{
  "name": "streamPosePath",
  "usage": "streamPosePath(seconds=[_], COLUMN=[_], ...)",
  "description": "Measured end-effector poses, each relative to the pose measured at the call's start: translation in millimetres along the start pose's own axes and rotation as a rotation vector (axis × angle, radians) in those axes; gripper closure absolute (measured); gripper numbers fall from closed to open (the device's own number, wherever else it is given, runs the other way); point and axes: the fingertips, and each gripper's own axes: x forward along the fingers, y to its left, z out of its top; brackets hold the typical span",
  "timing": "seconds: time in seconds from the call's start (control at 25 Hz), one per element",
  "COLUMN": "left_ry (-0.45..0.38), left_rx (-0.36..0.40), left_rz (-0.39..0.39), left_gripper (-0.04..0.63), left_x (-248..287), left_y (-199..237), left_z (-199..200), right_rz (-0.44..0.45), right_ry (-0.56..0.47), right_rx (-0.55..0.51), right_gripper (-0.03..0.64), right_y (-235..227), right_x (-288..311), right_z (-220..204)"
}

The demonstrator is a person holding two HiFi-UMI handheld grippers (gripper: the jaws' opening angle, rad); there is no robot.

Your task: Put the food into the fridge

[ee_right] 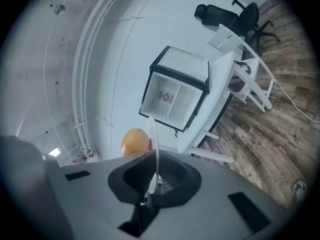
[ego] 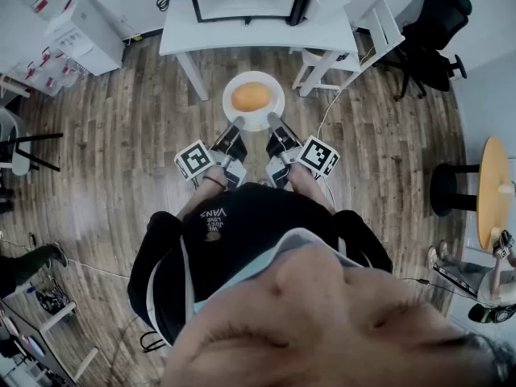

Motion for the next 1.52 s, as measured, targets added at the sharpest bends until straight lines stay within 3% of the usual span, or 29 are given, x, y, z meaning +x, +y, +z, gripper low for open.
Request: streamPosePath(seconds=[0.12, 0.44, 0.88, 1.08, 1.52], left_ry=[0.001, -0.005, -0.026, -0.038, -0.100], left_rx=[0.019, 0.001, -0.002, 0.014, 0.028], left_rz=[0.028, -0.012, 0.008, 0.018, 0.029], left_gripper=[0.568, 0.568, 0.568, 0.568, 0.568], left_x=[-2.0, 1.7, 12.0, 22.0, 38.7], left_y=[3.5, -5.1, -1.6, -0.5, 2.1], left_z=[1.5, -0.1, -10.1, -15.1, -31.5], right_rz=[0.022, 0.066, -0.003, 0.074, 0.120], right_ry=[-0.001, -0.008, 0.022, 0.027, 0.074], right_rx=[-0.005, -0.004, -0.007, -0.008, -0.009], right_gripper=[0.597, 0.597, 0.597, 0.597, 0.597], right_y=[4.2, 10.6, -7.8, -2.9, -12.7], right_x=[0.7, 1.6, -7.5, -5.5, -11.3], right_z=[0.6, 3.7, 13.9, 25.8, 44.2])
